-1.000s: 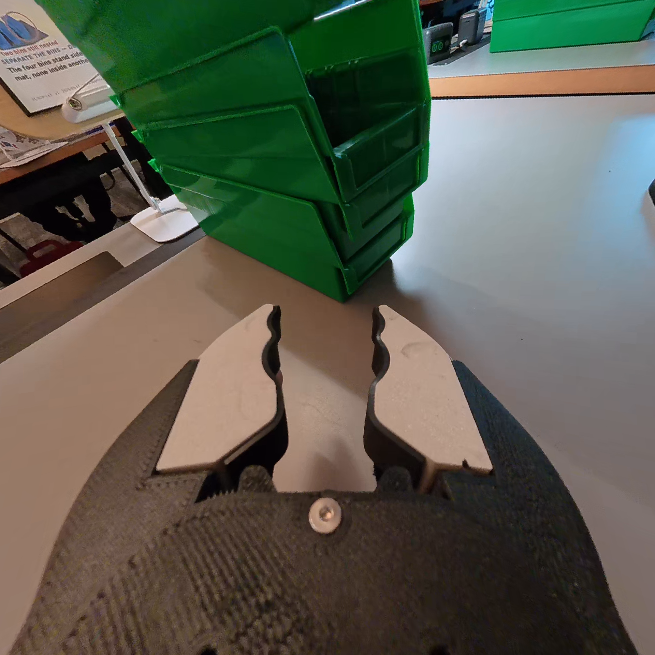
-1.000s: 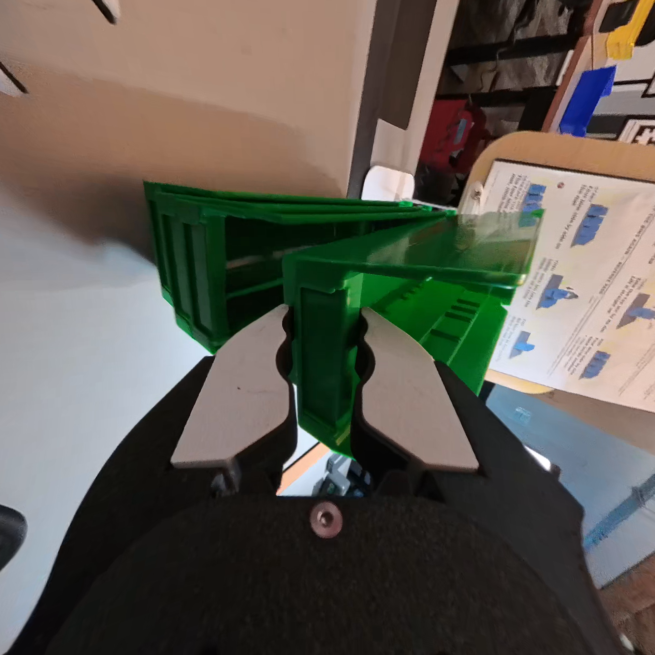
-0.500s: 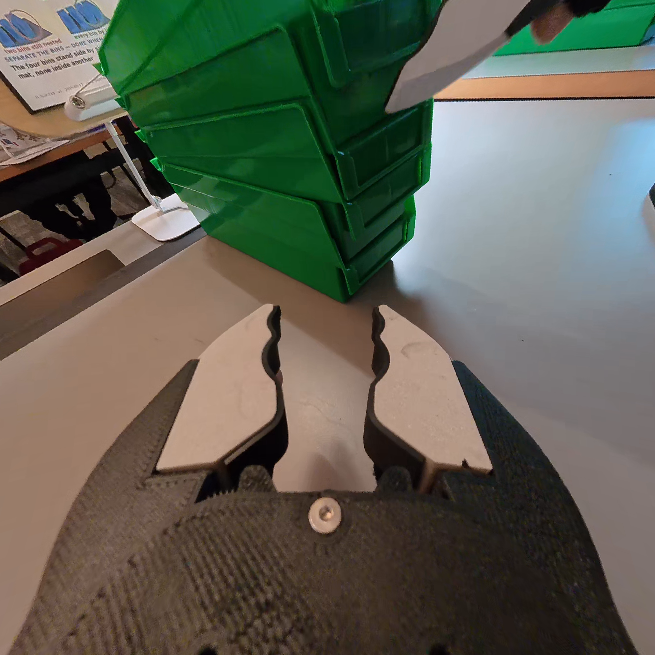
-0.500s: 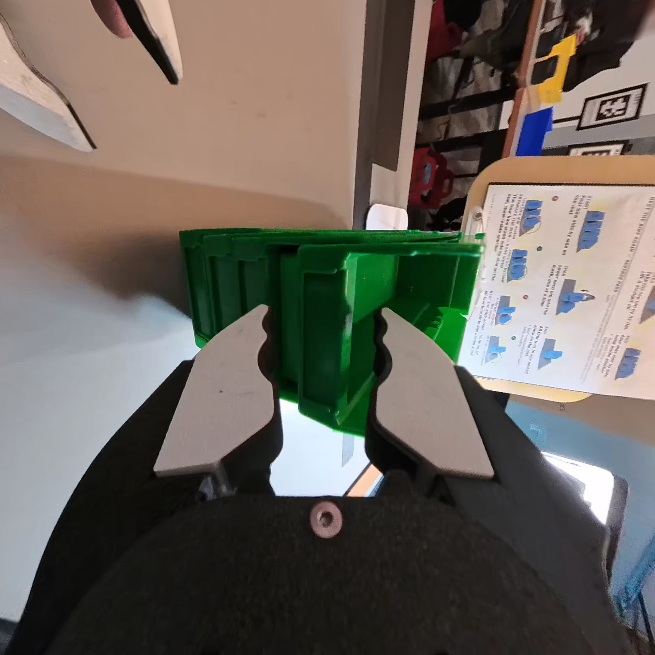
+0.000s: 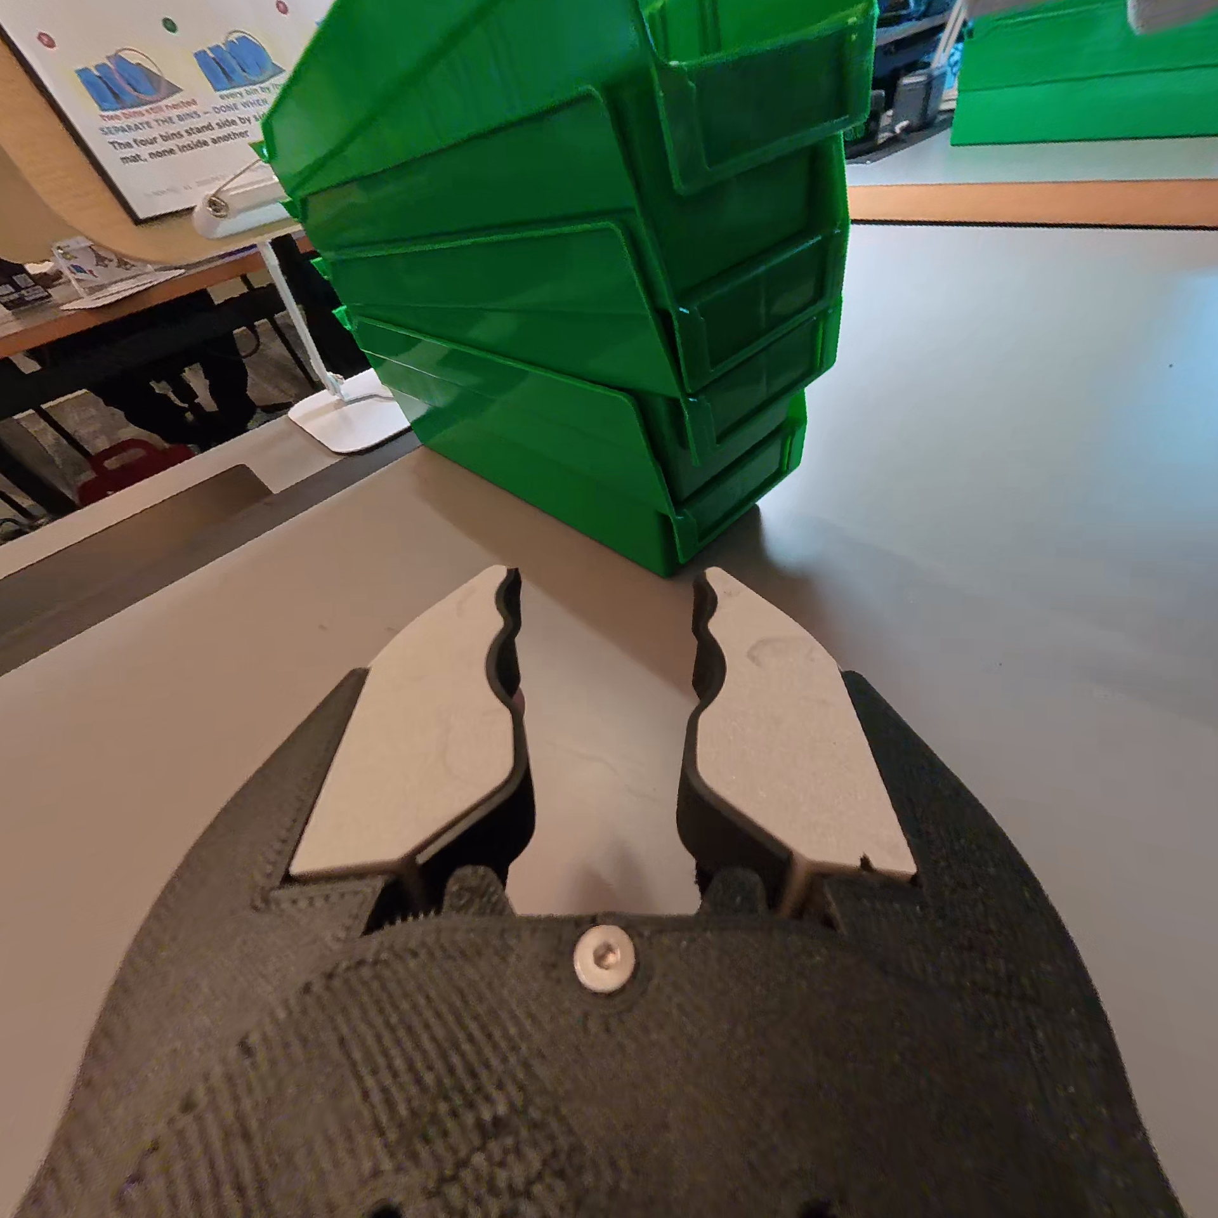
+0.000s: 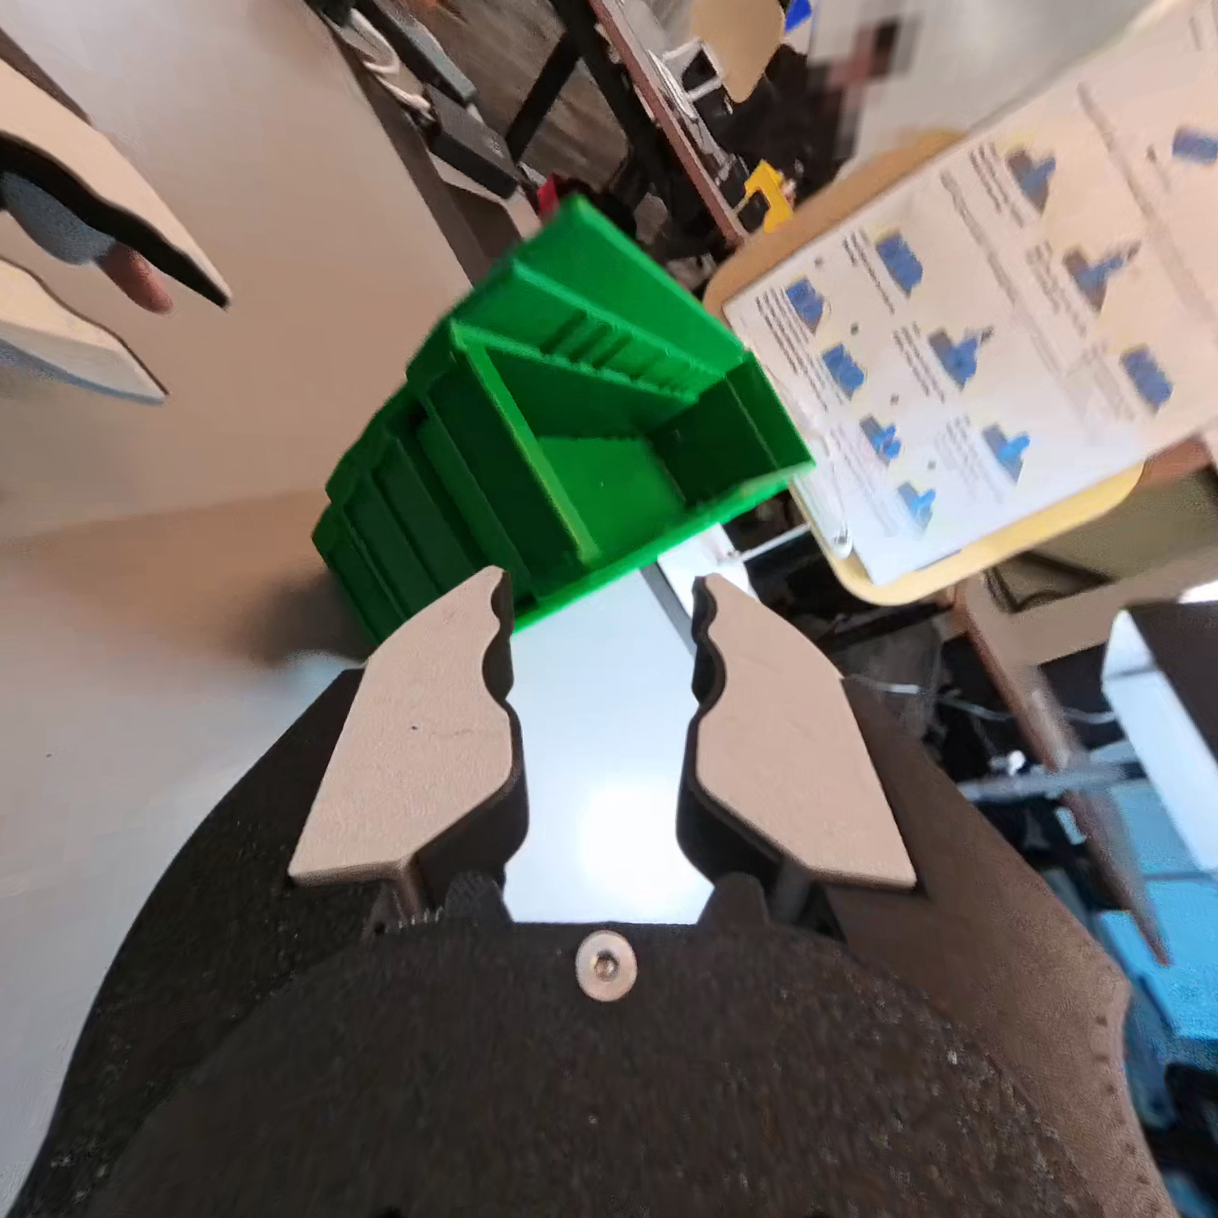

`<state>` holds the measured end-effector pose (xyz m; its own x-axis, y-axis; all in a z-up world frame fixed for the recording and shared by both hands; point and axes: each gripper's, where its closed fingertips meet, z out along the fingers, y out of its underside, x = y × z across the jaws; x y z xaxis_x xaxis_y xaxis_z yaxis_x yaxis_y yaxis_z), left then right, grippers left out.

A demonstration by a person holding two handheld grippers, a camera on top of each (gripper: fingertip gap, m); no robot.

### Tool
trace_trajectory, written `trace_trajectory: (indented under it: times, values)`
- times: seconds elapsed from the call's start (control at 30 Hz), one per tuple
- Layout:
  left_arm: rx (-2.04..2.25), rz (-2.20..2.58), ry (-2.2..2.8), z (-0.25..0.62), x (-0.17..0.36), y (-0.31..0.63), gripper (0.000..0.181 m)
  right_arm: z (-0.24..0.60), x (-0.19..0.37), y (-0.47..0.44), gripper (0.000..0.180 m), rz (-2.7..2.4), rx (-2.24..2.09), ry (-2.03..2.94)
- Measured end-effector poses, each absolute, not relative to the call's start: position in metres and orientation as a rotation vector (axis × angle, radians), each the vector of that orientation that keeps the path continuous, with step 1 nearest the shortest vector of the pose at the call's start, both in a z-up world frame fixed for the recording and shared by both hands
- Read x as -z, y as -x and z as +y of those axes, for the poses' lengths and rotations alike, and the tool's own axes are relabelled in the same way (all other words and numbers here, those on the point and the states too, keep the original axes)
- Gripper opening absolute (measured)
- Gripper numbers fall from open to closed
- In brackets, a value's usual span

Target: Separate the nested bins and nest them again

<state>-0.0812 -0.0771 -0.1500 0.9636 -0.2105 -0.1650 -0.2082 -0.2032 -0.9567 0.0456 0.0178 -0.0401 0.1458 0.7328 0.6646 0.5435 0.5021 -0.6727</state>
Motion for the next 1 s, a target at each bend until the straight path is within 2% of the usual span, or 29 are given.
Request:
trace_trajectory:
  times: [0.23, 0.53, 1.0]
  values:
    - [-0.002, 0.285, 1.787, -0.076, 0.150, 0.086, 0.050, 0.061, 0.102, -0.092, 0.056, -1.343, -0.255, 1.407]
    - [-0.008, 0.266, 1.785, -0.075, 0.151, 0.090, 0.050, 0.068, 0.154, -0.096, 0.063, -1.175, -0.563, 1.543]
    - [-0.069, 0.210, 1.782, -0.068, 0.153, 0.124, 0.050, 0.047, 0.163, -0.083, 0.072, -1.193, -0.682, 1.466]
